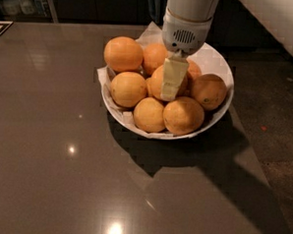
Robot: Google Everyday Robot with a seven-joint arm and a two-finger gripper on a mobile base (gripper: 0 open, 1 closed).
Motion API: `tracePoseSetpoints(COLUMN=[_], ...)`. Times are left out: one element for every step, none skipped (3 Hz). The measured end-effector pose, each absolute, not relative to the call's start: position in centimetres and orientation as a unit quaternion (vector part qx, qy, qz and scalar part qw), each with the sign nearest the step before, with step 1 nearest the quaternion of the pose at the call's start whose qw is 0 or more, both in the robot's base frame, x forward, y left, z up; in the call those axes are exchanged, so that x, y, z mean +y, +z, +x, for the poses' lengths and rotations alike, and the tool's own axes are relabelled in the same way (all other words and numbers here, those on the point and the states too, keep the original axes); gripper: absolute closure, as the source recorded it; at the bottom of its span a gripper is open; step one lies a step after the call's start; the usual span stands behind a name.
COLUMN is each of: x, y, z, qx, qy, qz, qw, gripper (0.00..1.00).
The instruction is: Pick orange from white bowl
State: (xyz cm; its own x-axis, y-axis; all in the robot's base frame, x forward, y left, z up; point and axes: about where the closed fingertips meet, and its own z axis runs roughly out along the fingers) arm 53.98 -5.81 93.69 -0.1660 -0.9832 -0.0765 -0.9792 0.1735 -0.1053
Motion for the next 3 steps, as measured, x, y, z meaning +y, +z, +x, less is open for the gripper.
tracePoseSetpoints(x=[-5.82,-5.81,-5.37], y=[93.68,93.68,94.56], z=[53.99,53.99,53.99], qx=[0.763,0.763,0.758], qy=[-0.016,-0.016,-0.029], qz=[-0.643,-0.643,-0.646], qw=[0.063,0.063,0.093], gripper=[0.67,0.91,1.00])
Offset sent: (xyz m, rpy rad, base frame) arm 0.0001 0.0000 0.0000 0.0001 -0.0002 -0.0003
